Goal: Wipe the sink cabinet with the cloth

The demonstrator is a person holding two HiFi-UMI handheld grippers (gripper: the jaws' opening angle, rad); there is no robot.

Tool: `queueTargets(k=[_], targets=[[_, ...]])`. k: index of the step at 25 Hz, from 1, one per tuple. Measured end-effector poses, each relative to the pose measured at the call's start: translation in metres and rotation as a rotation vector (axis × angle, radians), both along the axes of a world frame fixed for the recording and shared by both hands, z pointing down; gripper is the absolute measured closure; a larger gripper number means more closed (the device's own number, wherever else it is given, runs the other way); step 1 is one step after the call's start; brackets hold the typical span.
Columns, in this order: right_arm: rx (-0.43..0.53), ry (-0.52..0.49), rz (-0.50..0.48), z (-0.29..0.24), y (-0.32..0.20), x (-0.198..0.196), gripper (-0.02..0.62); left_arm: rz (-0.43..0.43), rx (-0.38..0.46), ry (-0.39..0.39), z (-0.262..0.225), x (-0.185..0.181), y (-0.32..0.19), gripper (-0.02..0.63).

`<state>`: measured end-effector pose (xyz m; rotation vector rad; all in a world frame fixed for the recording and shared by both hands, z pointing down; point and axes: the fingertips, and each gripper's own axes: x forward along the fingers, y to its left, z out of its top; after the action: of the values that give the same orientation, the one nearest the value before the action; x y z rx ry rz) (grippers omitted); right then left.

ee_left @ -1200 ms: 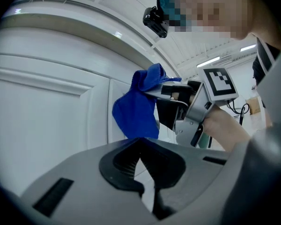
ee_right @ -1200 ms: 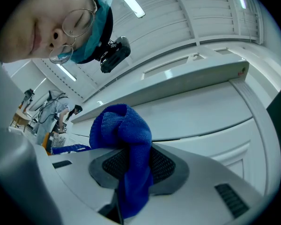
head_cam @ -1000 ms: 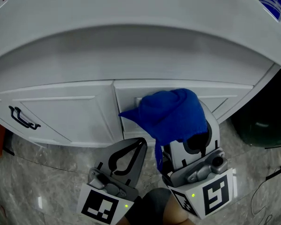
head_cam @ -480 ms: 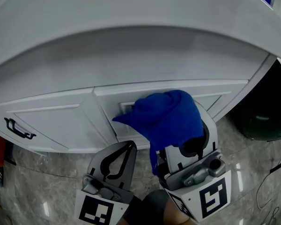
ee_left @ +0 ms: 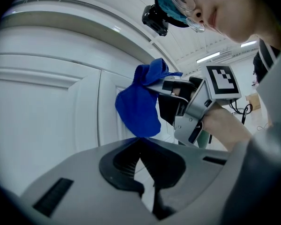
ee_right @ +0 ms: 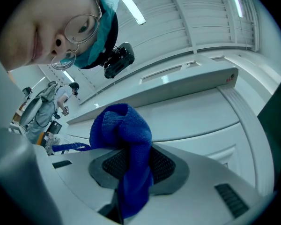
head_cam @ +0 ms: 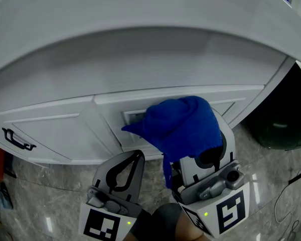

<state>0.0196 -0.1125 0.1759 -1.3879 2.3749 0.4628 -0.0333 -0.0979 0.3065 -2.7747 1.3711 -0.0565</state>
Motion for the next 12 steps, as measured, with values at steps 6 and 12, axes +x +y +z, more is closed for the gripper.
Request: queueTargets(k=[6, 12], targets=[[0.011, -0.026, 0.001, -0.003, -0.001, 0.007, 0.48, -0.011, 0.012, -0.009, 0.002, 0.003, -0.003, 0.606], [0.016, -0.023, 0.04, 0.001, -0.001, 0.025, 0.48, -0.035, 0.094, 0.012, 0.003, 0.007, -0.013, 0.606]])
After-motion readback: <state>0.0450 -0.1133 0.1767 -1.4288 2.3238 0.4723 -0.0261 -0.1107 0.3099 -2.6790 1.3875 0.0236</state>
